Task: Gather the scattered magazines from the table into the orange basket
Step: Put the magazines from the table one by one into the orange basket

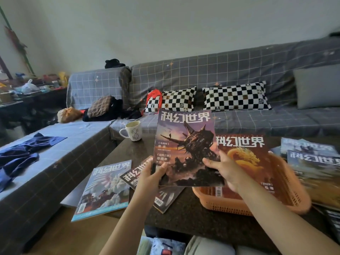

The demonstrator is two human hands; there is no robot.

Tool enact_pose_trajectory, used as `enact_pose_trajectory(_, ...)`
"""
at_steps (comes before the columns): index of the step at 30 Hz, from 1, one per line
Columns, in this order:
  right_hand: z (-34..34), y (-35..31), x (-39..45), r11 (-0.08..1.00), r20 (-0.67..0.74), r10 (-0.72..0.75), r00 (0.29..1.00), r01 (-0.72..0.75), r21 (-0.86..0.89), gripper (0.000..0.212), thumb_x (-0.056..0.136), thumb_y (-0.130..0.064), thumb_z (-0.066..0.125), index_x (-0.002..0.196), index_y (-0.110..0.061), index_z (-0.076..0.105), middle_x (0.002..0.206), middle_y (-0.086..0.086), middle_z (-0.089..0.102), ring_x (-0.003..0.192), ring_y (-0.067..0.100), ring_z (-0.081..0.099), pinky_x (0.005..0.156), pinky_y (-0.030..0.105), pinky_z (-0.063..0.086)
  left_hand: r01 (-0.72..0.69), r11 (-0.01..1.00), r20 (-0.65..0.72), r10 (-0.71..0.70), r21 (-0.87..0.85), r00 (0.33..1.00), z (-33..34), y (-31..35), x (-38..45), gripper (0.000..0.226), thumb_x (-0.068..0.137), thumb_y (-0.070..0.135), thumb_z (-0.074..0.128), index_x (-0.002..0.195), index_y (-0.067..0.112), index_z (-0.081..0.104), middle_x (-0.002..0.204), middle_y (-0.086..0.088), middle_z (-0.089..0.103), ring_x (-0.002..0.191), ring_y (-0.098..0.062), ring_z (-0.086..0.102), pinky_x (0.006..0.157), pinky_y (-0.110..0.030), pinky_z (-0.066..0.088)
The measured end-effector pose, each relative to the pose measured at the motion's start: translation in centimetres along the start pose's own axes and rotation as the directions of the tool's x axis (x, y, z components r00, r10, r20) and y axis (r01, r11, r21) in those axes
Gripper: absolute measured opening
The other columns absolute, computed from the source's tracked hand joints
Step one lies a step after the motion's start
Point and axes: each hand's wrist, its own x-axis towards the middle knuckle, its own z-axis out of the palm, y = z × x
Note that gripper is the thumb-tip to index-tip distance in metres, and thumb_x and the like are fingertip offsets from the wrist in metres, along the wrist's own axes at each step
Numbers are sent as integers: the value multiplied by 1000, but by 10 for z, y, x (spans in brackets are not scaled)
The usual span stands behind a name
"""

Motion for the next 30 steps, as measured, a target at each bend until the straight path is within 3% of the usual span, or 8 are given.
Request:
enact_pose_trajectory(5,-54,9,-7,1000,-128,-15,992,15,-3,35,80,-24,71,107,-35,51,105,-8,61,93,13,58,66,27,45,46,996,147,-35,-73,989,54,-16,12,27,91,12,61,115,24,60,109,-6,72,97,-29,71,70,-42,60)
enact_pose_trajectory(10,-102,26,-13,998,-227,22,974,-36,-58,47,81,-27,70,118,-40,44,104,-14,57,91,8,54,76,28,45,62,986,190,-91,156,978,97,-40,23,34,88,24,68,118,30,54,123,-1,63,111,-22,63,93,-48,53)
enact_pose_trajectory(12,-115,31,-16,991,-281,-6,960,-32,-130,47,81,-26,70,119,-40,45,93,-27,52,80,-5,51,64,15,44,49,970,212,-102,239,972,111,-47,26,45,87,27,69,128,28,50,124,2,63,111,-17,62,88,-39,56)
enact_pose_trajectory(14,-123,37,-19,963,-354,-46,934,-52,-263,47,82,-28,69,122,-38,47,92,-31,48,75,-7,49,59,7,40,10,937,231,-96,348,968,123,-52,28,39,86,30,69,120,32,50,118,9,64,100,-4,63,71,-18,54)
enact_pose_trajectory(17,-132,46,-23,838,-427,-92,900,-161,-521,54,84,-34,66,132,-26,44,117,-12,52,98,8,50,80,24,40,-68,809,224,-80,584,971,135,-57,28,32,84,34,71,107,33,49,93,20,61,71,9,61,50,-7,42)
enact_pose_trajectory(21,-134,52,-21,705,-444,-209,871,-180,-686,55,84,-30,66,131,-19,42,127,0,55,112,18,56,90,30,45,-133,663,179,-2,736,984,137,-63,29,35,80,38,73,101,37,45,77,21,60,64,12,54,49,-10,35)
enact_pose_trajectory(24,-131,53,-18,667,-476,-221,851,-225,-711,46,81,-26,70,122,-17,51,120,-3,58,107,14,57,83,20,40,-104,647,113,28,755,993,138,-68,29,27,84,36,67,107,32,53,84,17,62,72,4,59,59,-19,48)
enact_pose_trajectory(30,-128,56,-12,694,-551,-118,826,-328,-640,49,81,-22,69,123,-11,48,127,7,52,114,23,53,92,32,46,-120,552,80,96,825,992,139,-74,30,34,89,39,59,120,26,54,115,9,57,92,-5,55,69,-21,43)
